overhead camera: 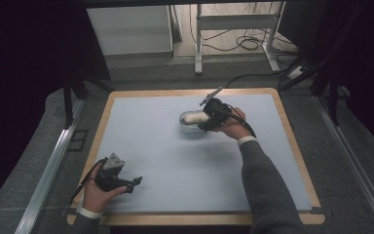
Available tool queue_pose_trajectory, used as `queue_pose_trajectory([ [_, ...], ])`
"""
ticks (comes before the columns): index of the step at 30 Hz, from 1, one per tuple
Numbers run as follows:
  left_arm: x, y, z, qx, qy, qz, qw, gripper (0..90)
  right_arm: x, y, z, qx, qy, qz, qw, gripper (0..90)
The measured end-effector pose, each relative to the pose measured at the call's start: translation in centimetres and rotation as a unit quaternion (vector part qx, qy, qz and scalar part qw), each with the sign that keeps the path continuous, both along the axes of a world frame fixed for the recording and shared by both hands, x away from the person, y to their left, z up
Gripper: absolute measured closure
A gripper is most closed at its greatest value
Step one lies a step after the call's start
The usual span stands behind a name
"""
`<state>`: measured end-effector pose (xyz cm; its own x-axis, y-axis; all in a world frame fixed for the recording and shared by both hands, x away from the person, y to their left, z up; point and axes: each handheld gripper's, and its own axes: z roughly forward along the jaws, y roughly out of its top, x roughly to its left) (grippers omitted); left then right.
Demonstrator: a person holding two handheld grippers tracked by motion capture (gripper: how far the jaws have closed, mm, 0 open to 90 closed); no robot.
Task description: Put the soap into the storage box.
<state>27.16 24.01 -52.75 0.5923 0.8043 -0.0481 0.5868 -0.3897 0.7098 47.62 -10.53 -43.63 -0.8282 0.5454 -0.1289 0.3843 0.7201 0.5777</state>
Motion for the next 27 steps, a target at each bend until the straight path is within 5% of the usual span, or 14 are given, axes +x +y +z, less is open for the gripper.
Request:
queue_pose_trajectory([
  [14, 0.0, -0.1, 0.0, 0.004, 0.001, 0.001, 1.0000, 6.8, -4.5, -5.8, -2.1, 0.057, -0.012, -0.058, 0.9966, 28.3],
  [27, 0.0, -0.1, 0.0, 0.006, 0.002, 0.003, 1.0000, 6.8, -9.7, -11.3, -4.3, 0.079, -0.021, -0.099, 0.9918, 27.3],
])
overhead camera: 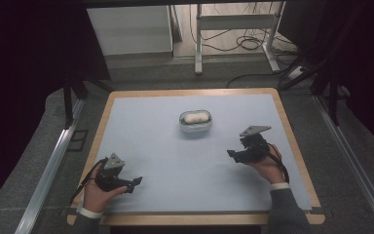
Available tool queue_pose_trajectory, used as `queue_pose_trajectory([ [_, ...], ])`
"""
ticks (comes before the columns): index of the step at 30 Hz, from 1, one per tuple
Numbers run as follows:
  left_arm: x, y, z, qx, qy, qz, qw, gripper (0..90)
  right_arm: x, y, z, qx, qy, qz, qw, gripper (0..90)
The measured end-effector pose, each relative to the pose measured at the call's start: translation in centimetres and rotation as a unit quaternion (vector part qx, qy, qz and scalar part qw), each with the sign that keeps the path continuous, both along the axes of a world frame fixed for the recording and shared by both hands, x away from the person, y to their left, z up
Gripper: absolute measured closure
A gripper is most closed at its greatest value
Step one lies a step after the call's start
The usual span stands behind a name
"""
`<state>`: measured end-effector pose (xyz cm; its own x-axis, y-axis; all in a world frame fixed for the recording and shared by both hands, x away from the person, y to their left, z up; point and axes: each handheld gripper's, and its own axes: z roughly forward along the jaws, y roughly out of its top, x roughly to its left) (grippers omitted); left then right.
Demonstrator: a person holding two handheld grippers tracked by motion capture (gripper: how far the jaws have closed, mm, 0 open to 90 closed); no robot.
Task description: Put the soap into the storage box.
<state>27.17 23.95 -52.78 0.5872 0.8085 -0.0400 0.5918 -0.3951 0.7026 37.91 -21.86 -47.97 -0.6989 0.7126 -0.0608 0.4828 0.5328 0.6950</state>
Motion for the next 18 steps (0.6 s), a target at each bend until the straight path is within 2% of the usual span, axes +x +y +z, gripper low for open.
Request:
queue_pose_trajectory([
  [8, 0.0, 0.0, 0.0, 0.002, 0.000, 0.002, 1.0000, 6.8, -1.6, -2.0, -1.3, 0.014, 0.001, -0.019, 0.9997, 27.0],
  [12, 0.0, 0.1, 0.1, 0.001, -0.001, 0.004, 1.0000, 6.8, -1.8, -2.3, -1.4, 0.030, -0.007, -0.024, 0.9992, 27.2],
  [18, -0.1, 0.1, 0.1, 0.001, -0.003, 0.005, 1.0000, 6.8, -1.9, -2.3, -1.3, 0.031, -0.012, -0.026, 0.9991, 26.8],
])
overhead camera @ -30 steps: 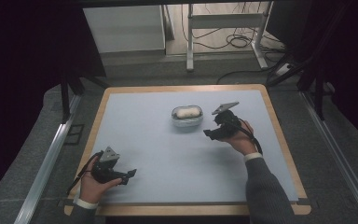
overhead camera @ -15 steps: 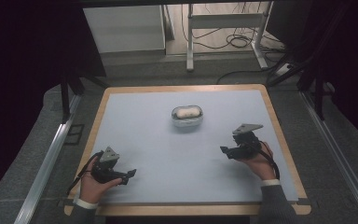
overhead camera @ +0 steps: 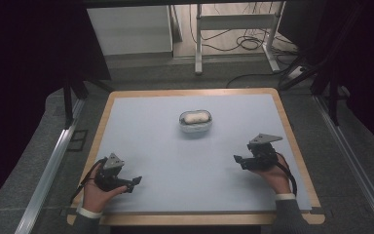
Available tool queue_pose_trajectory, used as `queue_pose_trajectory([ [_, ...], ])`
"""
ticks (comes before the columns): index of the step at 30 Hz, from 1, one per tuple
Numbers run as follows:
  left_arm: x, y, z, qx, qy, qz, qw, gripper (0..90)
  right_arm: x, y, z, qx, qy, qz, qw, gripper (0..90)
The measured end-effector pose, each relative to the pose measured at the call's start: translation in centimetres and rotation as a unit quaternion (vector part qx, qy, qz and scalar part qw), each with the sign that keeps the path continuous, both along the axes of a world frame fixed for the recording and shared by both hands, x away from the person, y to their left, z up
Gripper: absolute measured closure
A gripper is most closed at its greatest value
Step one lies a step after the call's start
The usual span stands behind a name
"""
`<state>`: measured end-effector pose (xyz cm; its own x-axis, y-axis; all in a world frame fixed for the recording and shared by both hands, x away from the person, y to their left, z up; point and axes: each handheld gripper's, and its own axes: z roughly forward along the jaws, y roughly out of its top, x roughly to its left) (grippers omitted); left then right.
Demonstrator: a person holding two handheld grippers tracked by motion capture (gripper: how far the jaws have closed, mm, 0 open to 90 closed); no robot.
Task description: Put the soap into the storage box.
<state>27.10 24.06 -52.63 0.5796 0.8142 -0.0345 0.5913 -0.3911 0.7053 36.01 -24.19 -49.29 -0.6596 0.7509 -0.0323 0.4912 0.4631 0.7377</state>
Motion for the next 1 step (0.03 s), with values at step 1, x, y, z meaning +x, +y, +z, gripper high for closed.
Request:
queue_pose_trajectory([
  [1, 0.00, 0.00, 0.01, 0.000, 0.000, 0.000, 1.0000, 6.8, -0.02, -0.04, 0.06, -0.001, -0.004, 0.000, 1.0000, 26.9],
])
